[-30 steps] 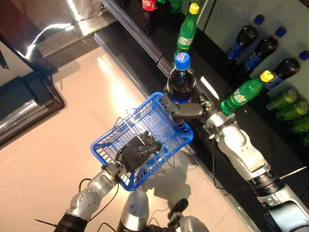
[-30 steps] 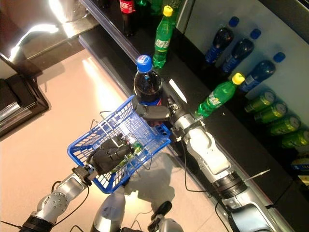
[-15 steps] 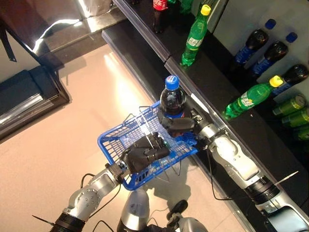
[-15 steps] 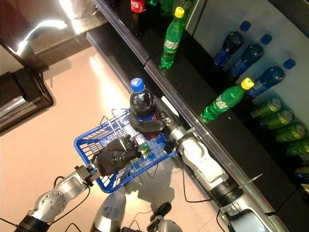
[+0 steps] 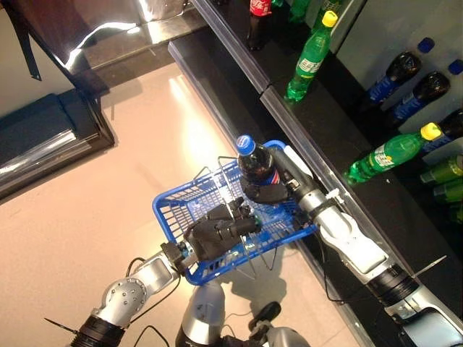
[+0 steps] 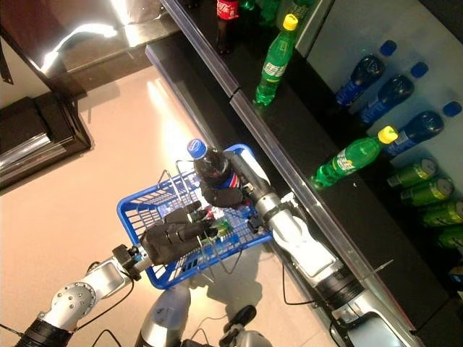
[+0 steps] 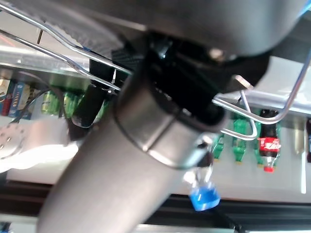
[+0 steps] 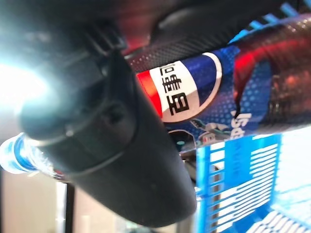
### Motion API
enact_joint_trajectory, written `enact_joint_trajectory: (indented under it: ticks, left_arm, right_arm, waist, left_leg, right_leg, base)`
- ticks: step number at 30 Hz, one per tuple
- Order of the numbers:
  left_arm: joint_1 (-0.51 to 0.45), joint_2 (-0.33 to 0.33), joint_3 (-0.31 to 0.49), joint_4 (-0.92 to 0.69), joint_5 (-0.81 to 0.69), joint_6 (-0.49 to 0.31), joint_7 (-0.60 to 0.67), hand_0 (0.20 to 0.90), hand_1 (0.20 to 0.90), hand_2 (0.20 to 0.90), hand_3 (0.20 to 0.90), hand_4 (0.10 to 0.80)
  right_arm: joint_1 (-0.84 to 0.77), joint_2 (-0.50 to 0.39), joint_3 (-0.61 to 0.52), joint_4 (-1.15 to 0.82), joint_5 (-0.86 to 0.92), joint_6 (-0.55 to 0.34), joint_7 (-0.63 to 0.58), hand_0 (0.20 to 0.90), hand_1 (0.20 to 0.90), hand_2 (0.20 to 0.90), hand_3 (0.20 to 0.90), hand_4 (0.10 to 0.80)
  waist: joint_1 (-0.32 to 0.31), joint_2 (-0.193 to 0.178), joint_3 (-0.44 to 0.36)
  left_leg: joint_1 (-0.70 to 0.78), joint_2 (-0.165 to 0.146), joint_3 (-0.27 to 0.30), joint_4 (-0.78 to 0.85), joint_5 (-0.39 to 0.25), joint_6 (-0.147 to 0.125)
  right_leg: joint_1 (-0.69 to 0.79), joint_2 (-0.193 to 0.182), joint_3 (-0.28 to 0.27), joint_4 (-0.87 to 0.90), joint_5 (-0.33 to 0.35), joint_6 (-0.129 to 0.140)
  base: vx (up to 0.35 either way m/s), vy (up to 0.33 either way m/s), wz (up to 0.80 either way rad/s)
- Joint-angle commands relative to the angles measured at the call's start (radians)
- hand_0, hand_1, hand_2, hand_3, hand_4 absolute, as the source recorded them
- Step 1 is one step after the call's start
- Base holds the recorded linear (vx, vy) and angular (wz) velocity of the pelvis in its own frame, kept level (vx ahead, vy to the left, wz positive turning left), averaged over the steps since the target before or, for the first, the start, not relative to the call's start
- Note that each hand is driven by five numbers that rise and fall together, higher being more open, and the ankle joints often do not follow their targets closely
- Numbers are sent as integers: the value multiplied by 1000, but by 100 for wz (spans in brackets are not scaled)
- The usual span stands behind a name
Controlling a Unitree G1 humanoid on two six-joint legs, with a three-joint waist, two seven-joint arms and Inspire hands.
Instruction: Pick up the drink and place into the basket.
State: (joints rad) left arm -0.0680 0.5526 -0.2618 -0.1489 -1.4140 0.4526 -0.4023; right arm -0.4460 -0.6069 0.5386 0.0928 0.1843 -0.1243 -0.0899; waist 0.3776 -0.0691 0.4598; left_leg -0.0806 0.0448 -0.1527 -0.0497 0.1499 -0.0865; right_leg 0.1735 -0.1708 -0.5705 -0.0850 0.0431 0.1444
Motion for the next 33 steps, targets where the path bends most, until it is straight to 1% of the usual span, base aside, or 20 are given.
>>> enact_joint_trajectory:
  ticks: [1, 8, 9, 10, 11, 12, 13, 15, 16, 19, 22, 25, 29, 33]
  left_arm:
    - [-104, -156, -82, -336, -278, -55, -301, 300, 300, 300, 200, 100]
    - [-119, -159, -80, -339, -272, -55, -319, 300, 300, 300, 200, 100]
    - [-120, -159, -77, -339, -270, -55, -320, 300, 300, 300, 200, 100]
    - [-122, -159, -79, -339, -268, -56, -326, 300, 300, 300, 200, 100]
    - [-122, -158, -79, -342, -262, -61, -330, 300, 300, 300, 200, 100]
    - [-124, -161, -81, -343, -256, -63, -339, 300, 300, 300, 200, 100]
    - [-125, -161, -79, -343, -254, -65, -339, 300, 300, 300, 200, 100]
    - [-131, -160, -76, -346, -244, -80, -351, 300, 300, 300, 200, 100]
    - [-135, -160, -76, -349, -244, -85, -356, 300, 300, 300, 200, 100]
    - [-148, -158, -73, -355, -241, -92, -364, 300, 300, 300, 200, 100]
    - [-158, -163, -75, -365, -232, -92, -365, 300, 300, 300, 200, 100]
    - [-172, -171, -80, -370, -225, -87, -366, 300, 300, 300, 200, 100]
    - [-180, -177, -82, -376, -210, -88, -388, 300, 300, 300, 200, 100]
    - [-198, -184, -88, -387, -208, -95, -380, 300, 300, 300, 200, 100]
  right_arm:
    - [-36, 7, 87, -17, -45, -149, -78, 300, 300, 300, 200, 100]
    - [-27, 10, 90, 57, -84, -127, -92, 300, 300, 300, 200, 100]
    - [-24, 12, 90, 62, -85, -127, -89, 300, 300, 300, 200, 100]
    - [-21, 15, 91, 75, -88, -128, -89, 300, 300, 300, 200, 100]
    - [-17, 14, 90, 78, -86, -121, -86, 300, 300, 300, 200, 100]
    - [-14, 16, 89, 94, -88, -119, -84, 300, 300, 300, 200, 100]
    - [-13, 20, 91, 98, -91, -119, -82, 300, 300, 300, 200, 100]
    - [-8, 28, 93, 117, -99, -101, -77, 300, 300, 300, 200, 100]
    - [-5, 29, 92, 130, -101, -101, -73, 300, 300, 300, 200, 100]
    - [-7, 39, 101, 151, -113, -90, -58, 300, 300, 300, 200, 100]
    - [-16, 44, 110, 151, -118, -69, -42, 300, 300, 300, 200, 100]
    - [-27, 52, 123, 165, -154, -61, -25, 300, 300, 300, 200, 100]
    - [-45, 53, 148, 154, -212, -32, -2, 300, 300, 300, 200, 100]
    - [-79, 61, 184, 149, -254, 2, 13, 300, 300, 300, 200, 100]
  waist:
    - [-7, -17, -369]
    - [-8, -16, -374]
    - [-9, -20, -376]
    - [-8, -19, -377]
    - [-8, -20, -377]
    - [-8, -16, -375]
    - [-8, -20, -378]
    - [-8, -20, -381]
    - [-9, -16, -380]
    - [-11, -16, -382]
    - [-12, -17, -382]
    - [-12, -19, -386]
    - [-13, -20, -389]
    - [-13, -20, -391]
  left_leg:
    - [11, 19, 14, -38, -19, -34]
    - [10, 19, 15, -38, -20, -35]
    - [19, 26, 17, -38, -42, -44]
    - [19, 26, 16, -38, -42, -44]
    - [19, 26, 15, -38, -42, -44]
    - [10, 19, 13, -38, -20, -37]
    - [20, 26, 15, -38, -42, -45]
    - [19, 27, 13, -38, -42, -46]
    - [10, 19, 11, -38, -20, -37]
    - [11, 18, 11, -38, -20, -37]
    - [12, 19, 10, -38, -21, -38]
    - [13, 17, 7, -38, -22, -38]
    - [13, 17, 6, -38, -21, -39]
    - [14, 17, 9, -38, -18, -40]
  right_leg:
    - [51, 7, -15, 20, -38, -2]
    - [54, 7, -14, 17, -39, 0]
    - [63, 15, 0, 13, -59, 3]
    - [63, 14, 0, 14, -59, 3]
    - [64, 15, 0, 13, -59, 3]
    - [56, 8, -15, 15, -39, 0]
    - [65, 15, -1, 12, -58, 3]
    - [66, 15, -2, 11, -58, 4]
    - [56, 7, -16, 15, -38, 1]
    - [56, 7, -14, 15, -40, 0]
    - [56, 7, -12, 15, -40, -1]
    - [57, 7, -13, 15, -41, -1]
    - [56, 8, -11, 15, -41, -2]
    - [58, 8, -12, 15, -41, -1]
  base:
    - [-62, 57, 4]
    - [7, -7, 1]
    - [52, -53, 0]
    - [57, -56, 0]
    - [-67, 66, 4]
    - [0, 0, 0]
    - [-2, 1, 4]
    - [-1, 4, 1]
    - [-62, 71, -2]
    - [-21, 25, 0]
    - [0, 0, 0]
    - [0, 0, 0]
    - [0, 0, 0]
    - [0, 0, 0]
